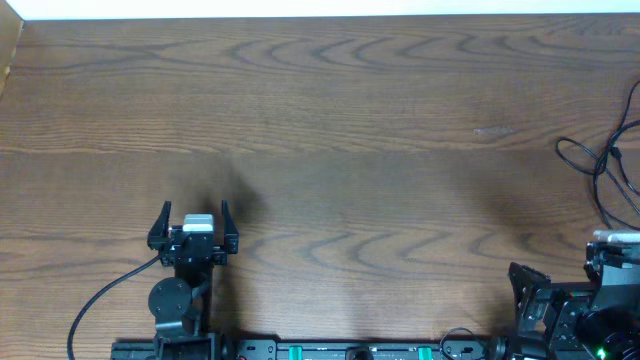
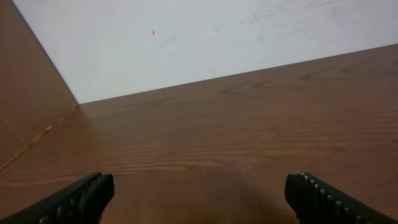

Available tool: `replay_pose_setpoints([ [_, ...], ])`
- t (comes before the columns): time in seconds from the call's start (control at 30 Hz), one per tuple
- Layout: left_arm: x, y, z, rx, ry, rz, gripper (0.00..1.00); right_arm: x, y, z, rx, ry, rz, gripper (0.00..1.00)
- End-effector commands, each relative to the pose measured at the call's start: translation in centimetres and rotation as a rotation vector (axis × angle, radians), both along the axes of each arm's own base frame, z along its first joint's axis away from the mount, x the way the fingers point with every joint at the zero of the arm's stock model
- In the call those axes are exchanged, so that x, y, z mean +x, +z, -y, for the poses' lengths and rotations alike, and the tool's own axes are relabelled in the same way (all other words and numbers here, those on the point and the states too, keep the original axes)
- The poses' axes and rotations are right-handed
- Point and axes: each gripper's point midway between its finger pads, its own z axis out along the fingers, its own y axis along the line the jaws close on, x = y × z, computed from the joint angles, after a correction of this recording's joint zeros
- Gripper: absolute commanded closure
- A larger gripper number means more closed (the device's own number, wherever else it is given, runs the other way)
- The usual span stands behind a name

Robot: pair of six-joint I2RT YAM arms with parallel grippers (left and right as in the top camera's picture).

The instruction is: Untangle cables

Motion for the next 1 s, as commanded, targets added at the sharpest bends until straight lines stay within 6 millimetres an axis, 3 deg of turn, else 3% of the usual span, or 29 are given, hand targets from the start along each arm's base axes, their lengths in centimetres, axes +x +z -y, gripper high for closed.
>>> replay_pose_setpoints([
  [0.0, -0.17, -1.47, -0.38, -0.011, 0.022, -0.048, 0.06, 0.07, 0.02, 0.09, 0.001, -0.008, -0.002, 0.01],
  [0.9, -0.16, -1.49, -0.38, -0.011, 0.022, -0.049, 0.06, 0.0, 0.01, -0.21, 0.026, -0.007, -0.006, 0.01],
  [0.97, -0.16, -1.49, -0.38, -0.011, 0.022, -0.049, 0.06, 0.7, 0.77, -0.18, 0.024, -0.004, 0.036, 0.01],
])
